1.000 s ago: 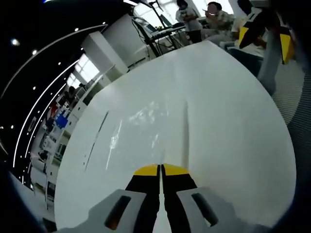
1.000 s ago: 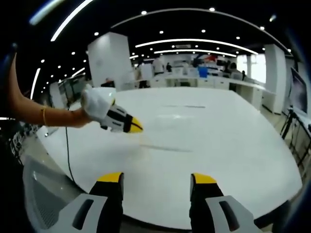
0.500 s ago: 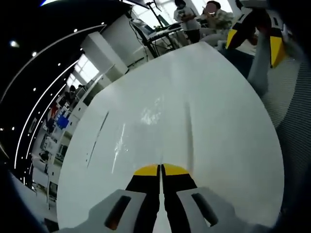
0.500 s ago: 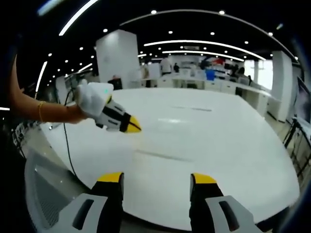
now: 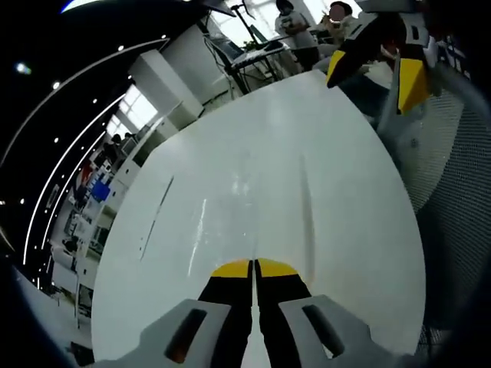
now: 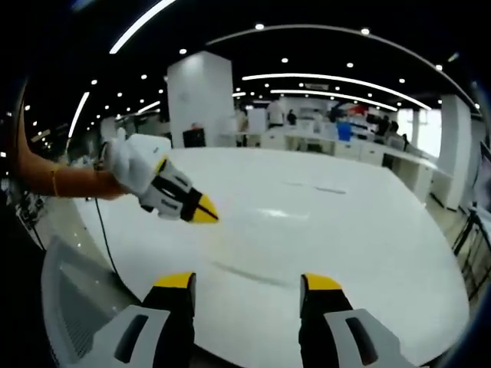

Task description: Open the resealable bag by pulling the two sides of the seal apart until the entire bag opening is separated and visibly accessible.

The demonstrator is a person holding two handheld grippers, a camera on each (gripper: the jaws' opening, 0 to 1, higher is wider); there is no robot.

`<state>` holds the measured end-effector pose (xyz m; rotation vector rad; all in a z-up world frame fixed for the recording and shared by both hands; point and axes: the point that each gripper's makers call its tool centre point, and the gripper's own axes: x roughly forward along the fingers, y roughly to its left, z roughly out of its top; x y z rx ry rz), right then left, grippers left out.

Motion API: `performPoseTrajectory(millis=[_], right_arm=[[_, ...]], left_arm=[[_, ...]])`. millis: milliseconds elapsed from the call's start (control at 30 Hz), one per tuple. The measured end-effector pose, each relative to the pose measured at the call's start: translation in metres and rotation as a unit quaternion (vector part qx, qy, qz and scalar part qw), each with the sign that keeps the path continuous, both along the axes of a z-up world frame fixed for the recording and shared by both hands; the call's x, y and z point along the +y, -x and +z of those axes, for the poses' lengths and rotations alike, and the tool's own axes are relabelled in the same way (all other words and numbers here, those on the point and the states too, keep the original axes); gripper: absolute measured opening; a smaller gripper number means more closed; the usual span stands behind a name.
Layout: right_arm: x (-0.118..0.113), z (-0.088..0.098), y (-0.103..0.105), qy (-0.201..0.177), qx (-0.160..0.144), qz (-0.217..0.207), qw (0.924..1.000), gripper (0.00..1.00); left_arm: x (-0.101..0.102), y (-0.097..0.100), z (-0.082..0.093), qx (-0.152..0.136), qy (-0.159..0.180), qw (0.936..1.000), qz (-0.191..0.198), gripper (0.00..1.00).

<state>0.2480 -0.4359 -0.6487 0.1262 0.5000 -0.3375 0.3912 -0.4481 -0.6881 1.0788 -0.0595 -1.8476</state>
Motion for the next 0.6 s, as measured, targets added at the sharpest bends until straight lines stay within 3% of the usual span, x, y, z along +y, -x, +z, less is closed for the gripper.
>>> performPoseTrajectory(millis=[333,467,600], right_arm=[[0.012,0.004,-0.017,0.018,0.001,0.042,0.999,0.48],[0.018,0.005,-0.023,0.025,0.001,0.058,0.998,0.48],[0.023,0.002,-0.029,0.029,0.008,0.075,0.9967,0.47]], left_arm=[[0.026,0.002,0.007,-0.009,-0.001,1.0,-0.001,0.0],[0.037,0.003,0.005,-0.027,-0.009,0.9996,-0.007,0.0],[0.047,0.005,0.008,-0.023,-0.014,0.9996,-0.009,0.0]])
